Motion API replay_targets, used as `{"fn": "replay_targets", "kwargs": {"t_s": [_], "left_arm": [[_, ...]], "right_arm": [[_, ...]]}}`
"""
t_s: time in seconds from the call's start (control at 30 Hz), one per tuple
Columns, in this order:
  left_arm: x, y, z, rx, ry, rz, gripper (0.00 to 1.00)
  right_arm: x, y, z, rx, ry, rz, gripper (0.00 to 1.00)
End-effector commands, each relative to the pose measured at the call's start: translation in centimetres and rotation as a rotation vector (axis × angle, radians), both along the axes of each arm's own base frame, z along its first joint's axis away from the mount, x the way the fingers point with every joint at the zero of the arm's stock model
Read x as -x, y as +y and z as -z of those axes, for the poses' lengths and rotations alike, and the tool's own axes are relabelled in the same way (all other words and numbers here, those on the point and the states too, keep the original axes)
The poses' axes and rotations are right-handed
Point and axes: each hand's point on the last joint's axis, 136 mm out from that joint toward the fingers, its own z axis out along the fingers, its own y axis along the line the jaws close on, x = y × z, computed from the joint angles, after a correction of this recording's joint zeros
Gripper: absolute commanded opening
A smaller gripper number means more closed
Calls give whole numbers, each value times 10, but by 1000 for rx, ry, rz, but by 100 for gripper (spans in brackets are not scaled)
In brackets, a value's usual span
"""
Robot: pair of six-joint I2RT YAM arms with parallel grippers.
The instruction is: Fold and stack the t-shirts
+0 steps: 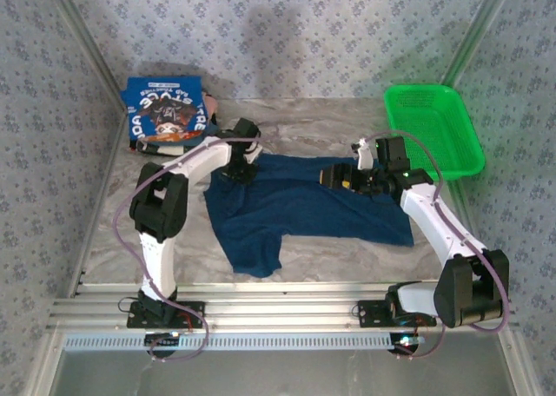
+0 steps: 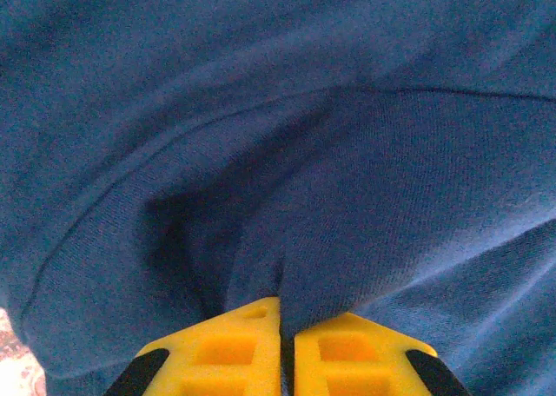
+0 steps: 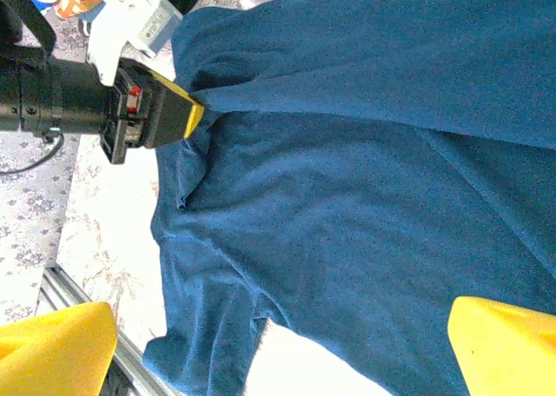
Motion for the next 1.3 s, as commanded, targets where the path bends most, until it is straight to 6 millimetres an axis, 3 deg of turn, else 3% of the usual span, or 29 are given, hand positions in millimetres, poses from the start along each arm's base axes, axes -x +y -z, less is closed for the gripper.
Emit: {"fn": "replay_targets", "kwargs": {"t_s": [0.0,0.23,0.63,0.77,0.9,1.07,1.2,1.27], "left_arm": [[1,-7,-24,109,30,66,10],[-7,-8,-17,247,146,104,9],[-32,20,-6,326,168,40,14],[-39,36,-5,321,149,-15,32],[-51,59,-6,252,98,-115,40],[-50,64,-40,136,-62,-157,44],[-27,58,-71,22,-184,-128,48],[-11,45,-79,22,-209,-100,53]], "right_arm": [[2,4,4,-14,18,-11,100],[3,7,12,-5,49,-21,100],[10,10,23,11,85,-36,100],[12,12,26,10,94,-40,100],[13,13,27,11,94,-42,100],[13,14,24,14,84,-45,100],[15,13,22,18,71,-43,100],[14,12,21,21,66,-40,100]]}}
